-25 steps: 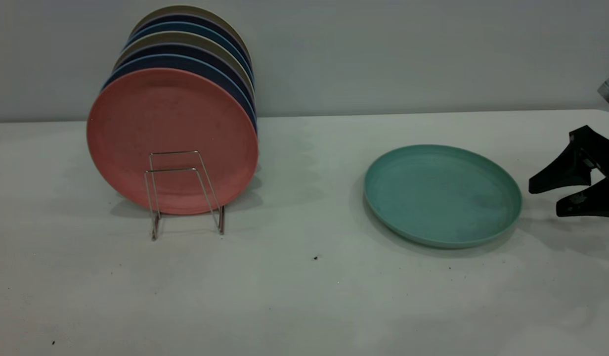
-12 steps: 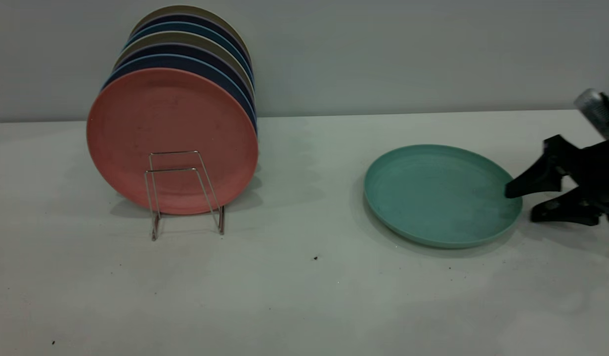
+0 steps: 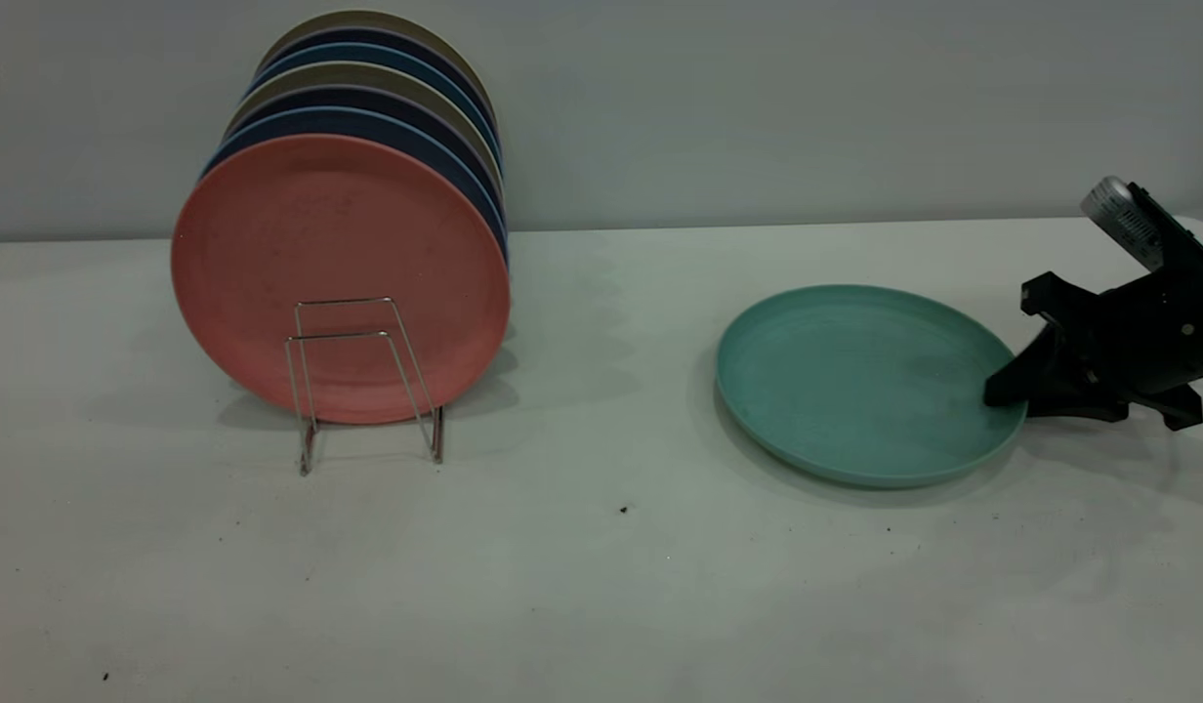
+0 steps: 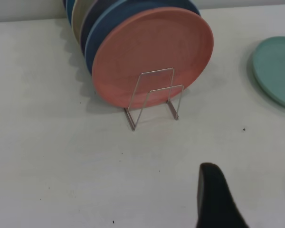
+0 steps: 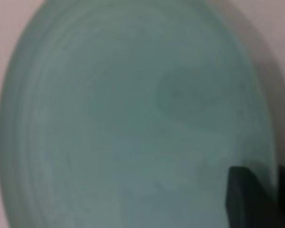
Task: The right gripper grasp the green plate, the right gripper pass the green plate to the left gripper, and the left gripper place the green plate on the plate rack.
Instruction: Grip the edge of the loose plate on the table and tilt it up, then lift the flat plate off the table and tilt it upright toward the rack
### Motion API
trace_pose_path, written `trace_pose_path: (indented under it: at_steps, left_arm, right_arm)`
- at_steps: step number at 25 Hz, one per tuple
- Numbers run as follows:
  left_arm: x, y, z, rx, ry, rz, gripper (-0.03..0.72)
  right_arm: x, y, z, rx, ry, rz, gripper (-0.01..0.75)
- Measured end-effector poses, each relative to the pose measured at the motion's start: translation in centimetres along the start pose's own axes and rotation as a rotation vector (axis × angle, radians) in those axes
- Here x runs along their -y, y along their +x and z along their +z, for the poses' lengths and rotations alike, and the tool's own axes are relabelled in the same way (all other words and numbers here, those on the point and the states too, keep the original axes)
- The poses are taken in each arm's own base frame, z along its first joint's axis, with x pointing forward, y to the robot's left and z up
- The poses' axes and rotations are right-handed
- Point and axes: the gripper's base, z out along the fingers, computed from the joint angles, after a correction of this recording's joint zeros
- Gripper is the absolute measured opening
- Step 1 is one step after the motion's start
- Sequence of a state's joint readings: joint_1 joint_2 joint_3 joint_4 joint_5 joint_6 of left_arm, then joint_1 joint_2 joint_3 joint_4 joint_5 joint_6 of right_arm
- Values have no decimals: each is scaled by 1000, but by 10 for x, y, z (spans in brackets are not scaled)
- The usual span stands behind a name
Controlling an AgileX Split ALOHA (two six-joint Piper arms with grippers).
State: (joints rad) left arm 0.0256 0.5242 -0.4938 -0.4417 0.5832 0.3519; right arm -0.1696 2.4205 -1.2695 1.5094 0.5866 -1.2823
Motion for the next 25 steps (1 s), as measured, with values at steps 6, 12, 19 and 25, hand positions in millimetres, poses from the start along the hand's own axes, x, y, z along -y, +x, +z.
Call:
trace_pose_path:
  at_steps: [6,12,19,25]
  left_arm:
    - [1,-1,0,12,9,-21,408]
    - [1,-5,17,-45,69,-95,408]
    - [-1,-8,69,-209,215,-183,408]
    - [-2,-3,113,-291,346,-285,408]
  right_arm:
    - [0,-2,-3,4,19,-20,19]
    - [-20,-23,-35,32,87,-146,19]
    - [-55,-24,-49,-19,0,-227,19]
    - [-100,-11,-43,-90,-103,-327,19]
